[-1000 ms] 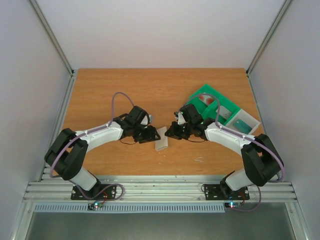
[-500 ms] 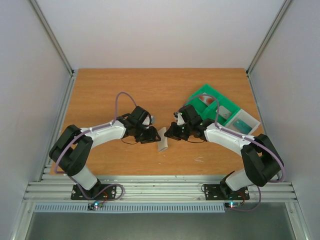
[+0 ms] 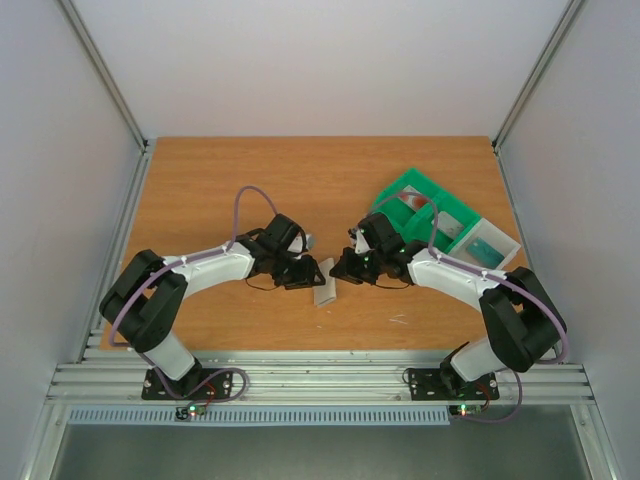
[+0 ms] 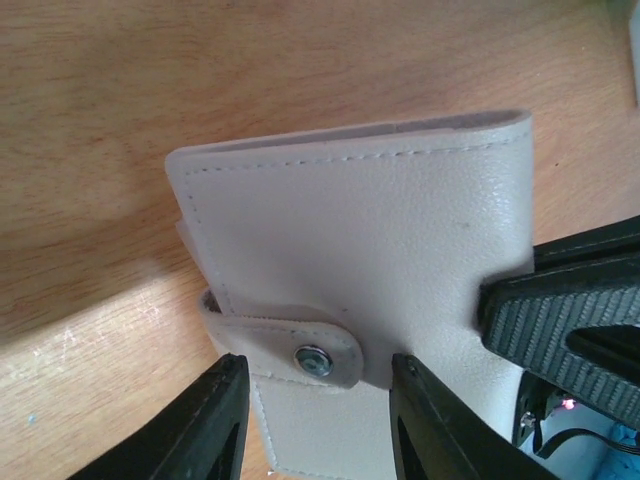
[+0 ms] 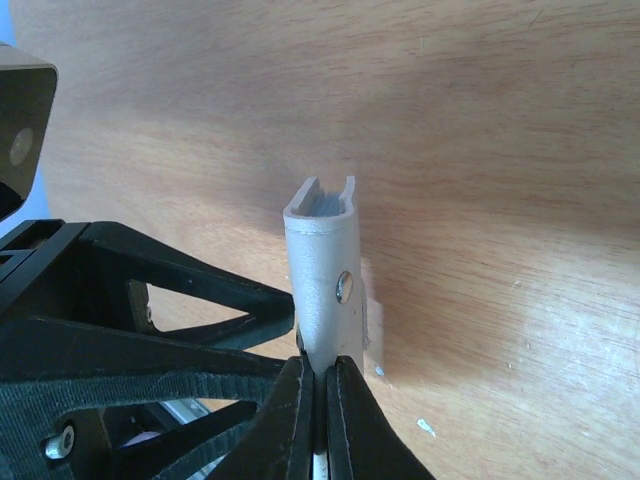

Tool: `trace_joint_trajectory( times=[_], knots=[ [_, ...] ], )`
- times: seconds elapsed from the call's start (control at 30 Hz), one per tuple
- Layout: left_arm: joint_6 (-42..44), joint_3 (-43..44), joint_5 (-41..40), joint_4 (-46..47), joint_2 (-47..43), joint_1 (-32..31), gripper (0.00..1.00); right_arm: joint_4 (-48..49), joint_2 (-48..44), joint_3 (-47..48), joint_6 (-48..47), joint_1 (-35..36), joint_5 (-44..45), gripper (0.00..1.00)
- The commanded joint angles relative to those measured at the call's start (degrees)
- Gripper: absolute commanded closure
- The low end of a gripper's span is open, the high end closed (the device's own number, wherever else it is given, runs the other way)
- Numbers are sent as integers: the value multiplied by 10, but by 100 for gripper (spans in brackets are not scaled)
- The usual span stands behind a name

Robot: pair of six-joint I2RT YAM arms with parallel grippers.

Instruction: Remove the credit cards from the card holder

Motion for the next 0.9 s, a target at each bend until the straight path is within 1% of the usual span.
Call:
trace_joint_trajectory(
  times=[0.0, 0.33, 0.4, 0.63, 0.77, 0.87],
  knots=[
    [-1, 3, -23, -1, 5, -3, 62, 7, -21, -1, 3, 5, 7, 99],
    [19, 21, -74, -68, 5, -3, 68, 7, -25, -2, 3, 5, 8, 99],
    [25, 23, -81, -76, 2, -3, 72, 6, -24, -3, 3, 4, 8, 99],
    [33, 27, -80, -88, -2, -4, 87, 14, -15, -5, 5, 5, 5, 99],
    [32, 24, -65, -74, 1, -4, 90, 17, -11, -7, 6, 4, 4, 99],
    [23, 18, -36, -43, -3, -4, 89, 19, -9, -7, 7, 5, 6, 99]
  ],
)
